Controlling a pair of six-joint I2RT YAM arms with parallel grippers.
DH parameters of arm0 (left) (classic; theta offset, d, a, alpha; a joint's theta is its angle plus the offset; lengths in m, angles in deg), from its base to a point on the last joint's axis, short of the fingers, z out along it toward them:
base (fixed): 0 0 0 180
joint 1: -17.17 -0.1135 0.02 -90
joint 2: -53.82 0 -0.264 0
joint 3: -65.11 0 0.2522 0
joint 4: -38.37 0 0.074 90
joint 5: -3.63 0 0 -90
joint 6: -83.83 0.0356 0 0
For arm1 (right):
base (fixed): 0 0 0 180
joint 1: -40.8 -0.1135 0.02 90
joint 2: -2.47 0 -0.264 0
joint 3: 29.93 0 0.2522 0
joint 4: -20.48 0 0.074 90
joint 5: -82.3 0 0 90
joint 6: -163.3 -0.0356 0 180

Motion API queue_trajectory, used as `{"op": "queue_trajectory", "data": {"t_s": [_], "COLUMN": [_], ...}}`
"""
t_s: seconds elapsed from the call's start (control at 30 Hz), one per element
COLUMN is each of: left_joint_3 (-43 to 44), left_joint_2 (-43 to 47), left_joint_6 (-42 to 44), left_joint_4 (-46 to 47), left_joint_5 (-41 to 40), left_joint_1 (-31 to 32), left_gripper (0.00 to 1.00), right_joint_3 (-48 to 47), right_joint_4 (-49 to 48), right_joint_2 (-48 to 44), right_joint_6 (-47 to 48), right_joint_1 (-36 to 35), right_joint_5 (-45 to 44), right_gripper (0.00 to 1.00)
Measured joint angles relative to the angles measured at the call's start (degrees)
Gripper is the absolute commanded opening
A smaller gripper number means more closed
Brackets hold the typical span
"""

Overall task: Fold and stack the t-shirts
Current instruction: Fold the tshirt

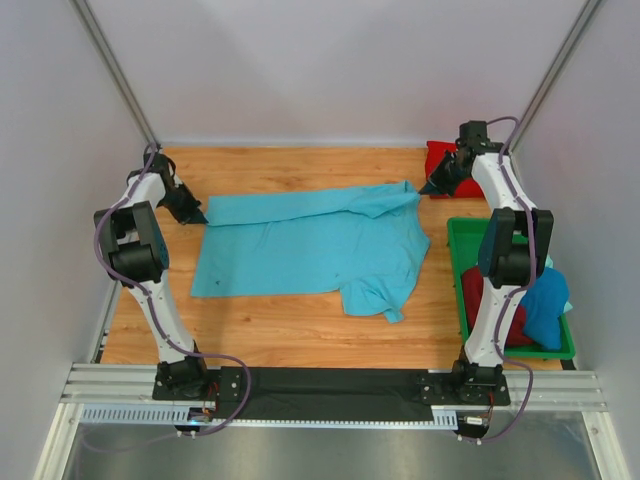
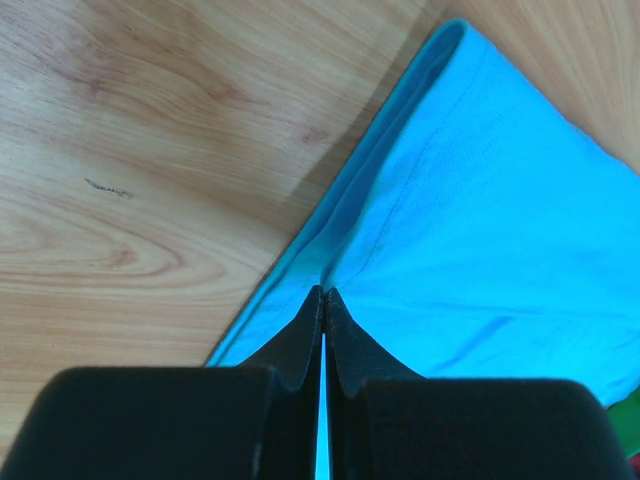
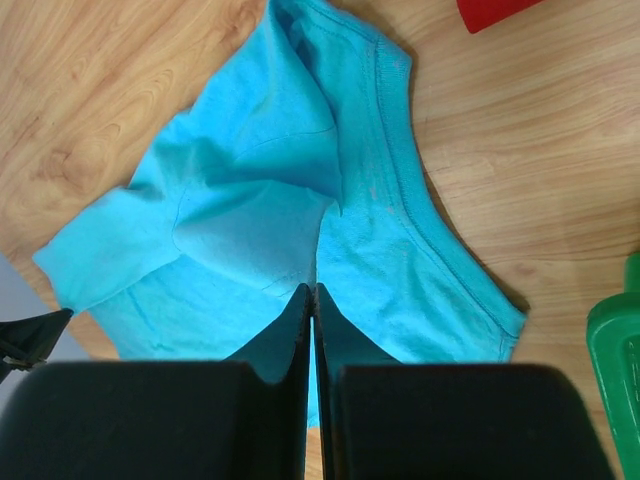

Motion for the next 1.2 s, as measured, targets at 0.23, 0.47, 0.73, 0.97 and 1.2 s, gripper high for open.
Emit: {"op": "queue_trajectory", "data": {"t_s": [0.23, 0.47, 0.73, 0.97, 1.2], "left_joint_3": [-0.31, -0.28, -5.22, -8.39, -5.99], "left_joint_2": [-0.02, -0.35, 2.60, 9.68, 5.75], "left_joint_6": [0.00, 0.20, 1.09, 0.33, -2.23], "left_joint_4": [-0.11, -0.11, 1.27, 6.05, 13.46], "left_joint_5": [-0.68, -1.77, -6.38, -5.49, 1.44], "left_joint_1": [0.00, -0.02, -0.02, 1.66, 4.98], "left_gripper": [0.00, 0.09, 0.40, 0.20, 0.15], "right_joint_3": [2.10, 4.94, 3.43, -13.66, -18.18], "right_joint_4": [-0.13, 0.17, 0.98, -2.12, -4.39], "right_joint_2": [-0.24, -0.52, -0.02, 9.62, 17.59], "right_joint_6": [0.39, 1.29, 7.52, 9.60, 9.53], "right_joint_1": [0.00, -0.42, -2.01, -2.84, -4.59], "right_joint_5": [-0.59, -1.84, -5.38, -4.61, -3.65], "right_gripper": [0.00, 0.09, 0.40, 0.41, 0.41]}}
